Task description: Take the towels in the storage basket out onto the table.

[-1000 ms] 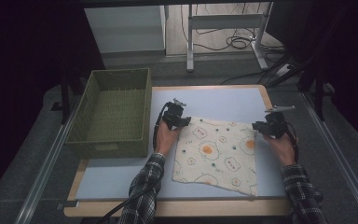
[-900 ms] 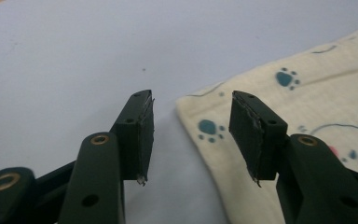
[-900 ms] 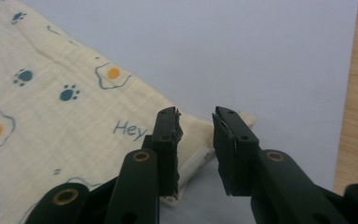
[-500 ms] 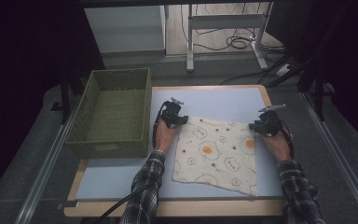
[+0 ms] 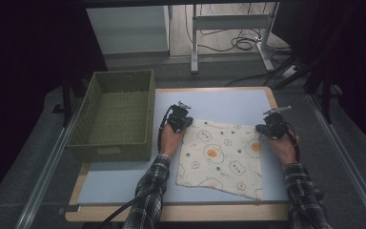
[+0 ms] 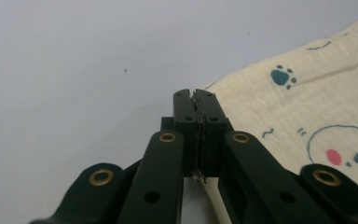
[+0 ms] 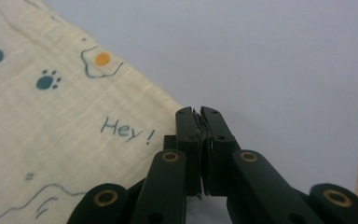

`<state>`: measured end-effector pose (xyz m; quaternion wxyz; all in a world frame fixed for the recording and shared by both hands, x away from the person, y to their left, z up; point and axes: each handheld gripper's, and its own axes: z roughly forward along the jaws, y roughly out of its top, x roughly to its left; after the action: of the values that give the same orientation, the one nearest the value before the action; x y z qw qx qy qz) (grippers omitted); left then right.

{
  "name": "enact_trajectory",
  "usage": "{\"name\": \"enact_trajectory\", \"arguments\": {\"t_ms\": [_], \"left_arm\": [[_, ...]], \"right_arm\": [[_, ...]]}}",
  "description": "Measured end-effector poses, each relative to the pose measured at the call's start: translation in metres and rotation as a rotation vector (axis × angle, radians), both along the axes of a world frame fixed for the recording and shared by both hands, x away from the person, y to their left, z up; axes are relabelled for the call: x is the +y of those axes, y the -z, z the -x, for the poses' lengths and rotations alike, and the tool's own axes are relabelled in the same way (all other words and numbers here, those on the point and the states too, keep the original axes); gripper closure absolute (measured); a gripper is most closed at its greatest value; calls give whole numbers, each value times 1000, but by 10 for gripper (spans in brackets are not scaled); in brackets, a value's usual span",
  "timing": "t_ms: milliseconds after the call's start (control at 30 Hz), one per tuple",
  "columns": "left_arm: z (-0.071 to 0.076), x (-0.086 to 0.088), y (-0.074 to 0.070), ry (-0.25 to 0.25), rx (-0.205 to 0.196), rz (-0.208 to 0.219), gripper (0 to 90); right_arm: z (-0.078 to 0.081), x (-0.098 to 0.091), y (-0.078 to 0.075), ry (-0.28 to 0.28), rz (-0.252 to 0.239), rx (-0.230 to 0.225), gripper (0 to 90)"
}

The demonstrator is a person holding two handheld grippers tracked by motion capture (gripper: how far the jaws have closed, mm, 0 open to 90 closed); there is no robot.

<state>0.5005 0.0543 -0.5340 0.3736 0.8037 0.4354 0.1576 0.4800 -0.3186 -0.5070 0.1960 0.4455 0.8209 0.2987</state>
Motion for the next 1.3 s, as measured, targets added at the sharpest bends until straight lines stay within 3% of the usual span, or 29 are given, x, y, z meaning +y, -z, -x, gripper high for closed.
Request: {"name": "enact_trajectory", "arguments": {"t_ms": [233,367,433,533,867,1100,1300], "left_arm": [[-3,6,-23,-37,-72,20,895],[3,7,-23,-24,-68,1,892],[10,9,-21,-42,-76,11,889],[18,11,-19,-58,-80,20,888],[56,5,-24,-19,-106,-32,885],[83,7,-19,32,-101,-3,882],[106,13,-17,28,-96,30,883]], "right_arm": [[-17,-4,-20,42,-30,-63,874],[-15,-1,-25,20,-31,-67,874],[-10,-2,-24,8,-29,-66,874],[1,-6,-23,-14,-36,-71,873],[42,-14,-24,-82,-44,-82,871],[71,-22,-22,-107,-44,-83,870],[94,-25,-19,-131,-53,-76,870]]}}
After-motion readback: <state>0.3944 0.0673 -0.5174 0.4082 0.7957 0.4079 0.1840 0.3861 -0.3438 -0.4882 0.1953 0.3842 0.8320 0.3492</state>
